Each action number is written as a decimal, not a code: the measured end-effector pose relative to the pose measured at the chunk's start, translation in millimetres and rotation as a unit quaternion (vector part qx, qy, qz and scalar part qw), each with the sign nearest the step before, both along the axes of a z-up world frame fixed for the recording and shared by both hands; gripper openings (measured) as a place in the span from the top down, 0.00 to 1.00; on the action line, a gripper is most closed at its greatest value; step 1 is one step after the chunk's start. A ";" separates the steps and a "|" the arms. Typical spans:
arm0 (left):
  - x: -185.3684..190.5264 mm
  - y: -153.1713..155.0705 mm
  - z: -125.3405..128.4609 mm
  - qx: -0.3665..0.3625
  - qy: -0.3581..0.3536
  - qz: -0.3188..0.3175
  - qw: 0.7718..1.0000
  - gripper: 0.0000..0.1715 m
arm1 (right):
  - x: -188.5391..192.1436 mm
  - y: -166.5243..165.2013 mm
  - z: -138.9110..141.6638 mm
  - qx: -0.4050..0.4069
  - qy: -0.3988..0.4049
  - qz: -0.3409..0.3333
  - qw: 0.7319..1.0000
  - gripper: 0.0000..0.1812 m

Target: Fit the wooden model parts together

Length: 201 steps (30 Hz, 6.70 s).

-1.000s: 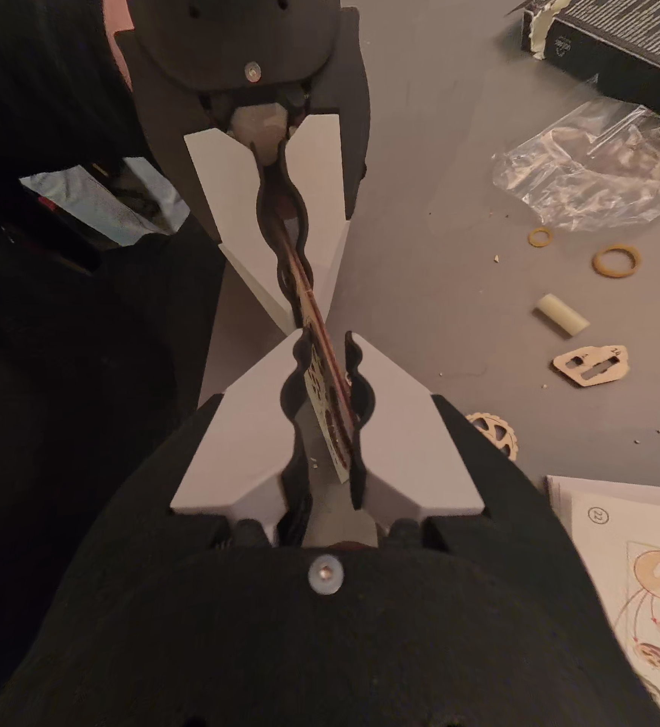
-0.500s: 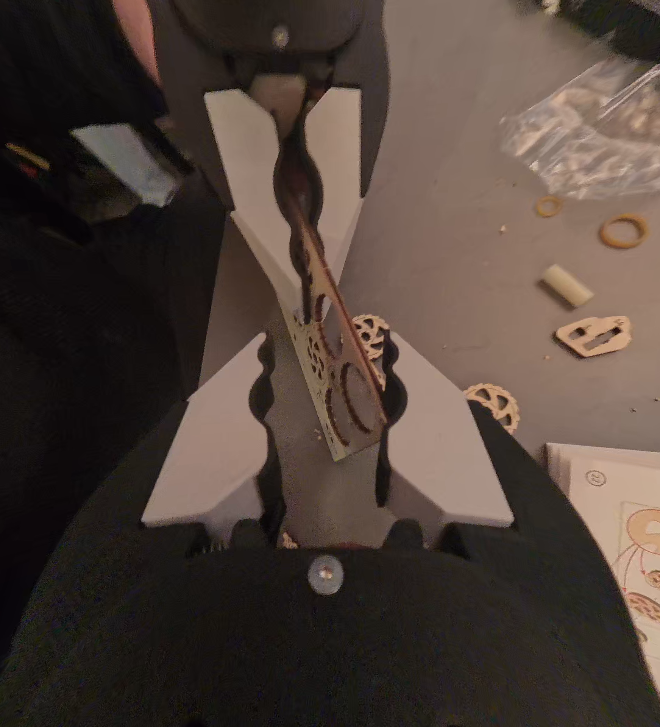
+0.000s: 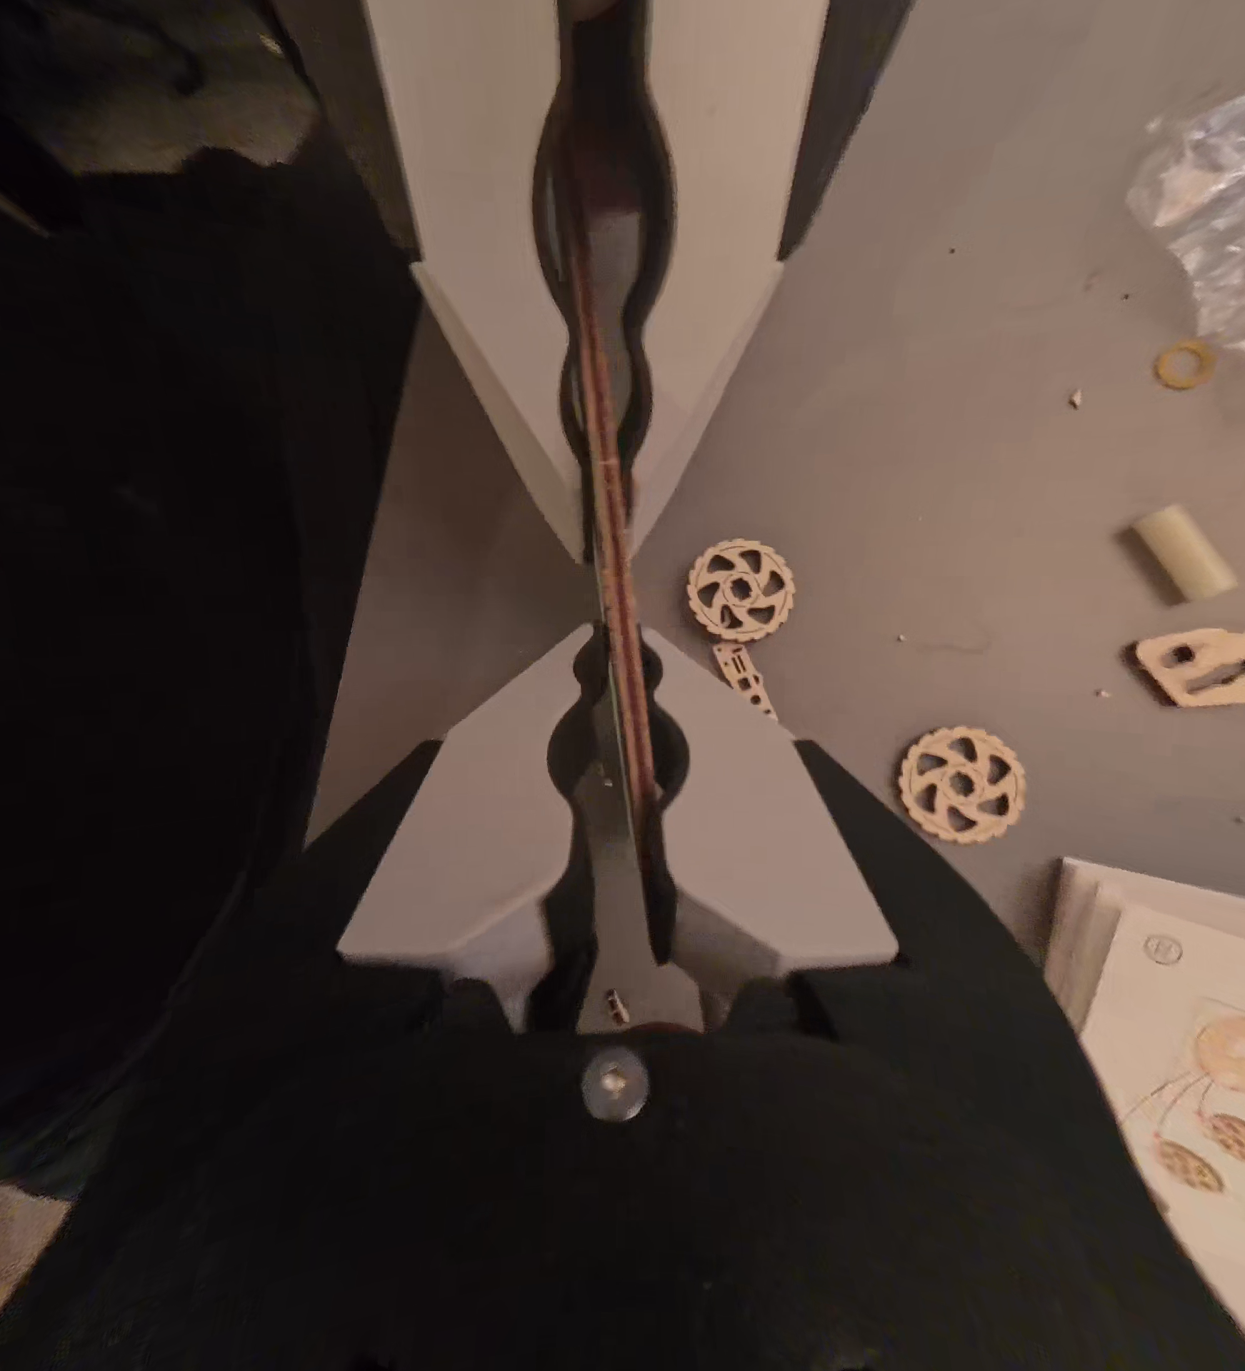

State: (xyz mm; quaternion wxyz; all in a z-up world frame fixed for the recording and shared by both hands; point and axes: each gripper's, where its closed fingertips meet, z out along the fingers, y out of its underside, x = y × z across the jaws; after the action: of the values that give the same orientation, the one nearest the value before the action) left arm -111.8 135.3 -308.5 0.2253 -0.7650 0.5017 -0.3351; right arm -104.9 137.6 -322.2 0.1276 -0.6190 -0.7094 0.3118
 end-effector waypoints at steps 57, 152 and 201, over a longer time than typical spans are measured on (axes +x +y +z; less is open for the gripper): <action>-25.8 7.0 -11.7 -0.102 -0.063 0.057 0.991 0.92 | 18.3 18.3 2.2 -0.093 0.010 -0.097 0.991 0.99; -2.1 -6.1 -10.7 -0.185 -0.083 0.059 0.977 0.98 | -13.2 15.6 29.1 0.000 0.020 -0.138 0.990 0.93; -15.1 23.3 -13.3 0.023 0.065 0.138 0.988 0.61 | 335.4 93.9 51.2 -0.174 0.130 -0.528 0.821 0.98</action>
State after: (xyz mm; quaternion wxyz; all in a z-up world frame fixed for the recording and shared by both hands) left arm -126.9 158.6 -321.8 0.2537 -0.8418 0.4124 -0.2387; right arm 230.5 231.4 -271.0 0.2537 -0.8643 -0.1849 0.3931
